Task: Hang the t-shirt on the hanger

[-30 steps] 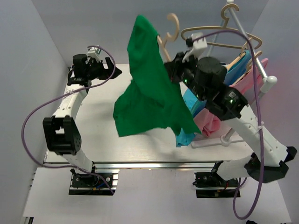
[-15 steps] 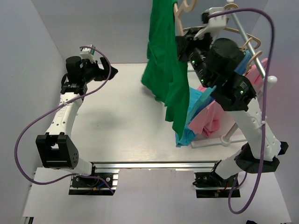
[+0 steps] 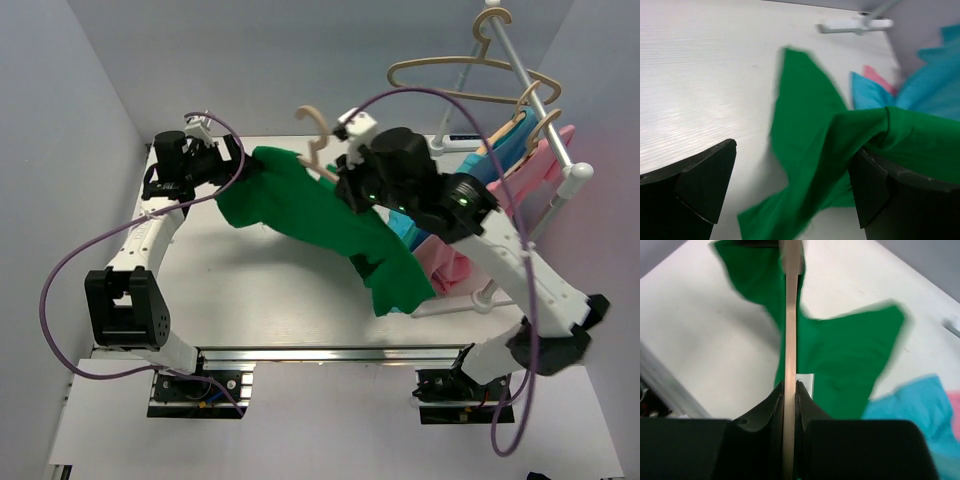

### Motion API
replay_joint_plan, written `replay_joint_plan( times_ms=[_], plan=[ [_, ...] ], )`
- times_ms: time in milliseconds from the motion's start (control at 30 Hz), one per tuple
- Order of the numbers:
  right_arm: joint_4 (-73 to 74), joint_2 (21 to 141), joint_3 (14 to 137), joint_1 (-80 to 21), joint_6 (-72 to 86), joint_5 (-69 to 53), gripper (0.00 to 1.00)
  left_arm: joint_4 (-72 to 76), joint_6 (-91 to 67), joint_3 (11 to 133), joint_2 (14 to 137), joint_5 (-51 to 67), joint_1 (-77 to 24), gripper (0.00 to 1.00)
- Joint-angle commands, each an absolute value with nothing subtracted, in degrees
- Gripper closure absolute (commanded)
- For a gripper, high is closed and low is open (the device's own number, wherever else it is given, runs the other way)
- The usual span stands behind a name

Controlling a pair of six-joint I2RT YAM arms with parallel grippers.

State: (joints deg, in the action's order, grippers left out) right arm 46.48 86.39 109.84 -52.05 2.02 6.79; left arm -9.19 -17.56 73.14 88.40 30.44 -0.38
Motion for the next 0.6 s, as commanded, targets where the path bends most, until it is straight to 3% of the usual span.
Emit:
replay_joint_plan(
  times_ms=[0, 33, 167, 467, 567],
  plan=[
    [33.5, 75.0, 108.3, -51.8, 5.2, 28.3, 1.00, -7.5, -18.0, 72.4, 87.6, 31.2, -0.1, 0.02],
    [34.0, 75.5, 108.5, -51.8, 6.5, 39.4, 1.00, -7.9, -18.0, 72.6, 87.6, 31.0, -0.1, 0.02],
    [40.5, 81.2, 116.1, -51.7, 8.0, 54.0, 1.00, -8.2, -18.3, 73.2, 87.0, 30.8, -0.1, 0.02],
    [38.6, 83.7, 113.9, -51.2, 12.6, 48.5, 1.00, -11.2, -20.4, 76.1, 82.8, 36.2, -0.4, 0.02],
    [33.5, 83.6, 109.2, -50.7, 16.0, 47.2, 1.00, -12.6, -18.8, 75.6, 78.1, 33.6, -7.4, 0.02]
  ],
)
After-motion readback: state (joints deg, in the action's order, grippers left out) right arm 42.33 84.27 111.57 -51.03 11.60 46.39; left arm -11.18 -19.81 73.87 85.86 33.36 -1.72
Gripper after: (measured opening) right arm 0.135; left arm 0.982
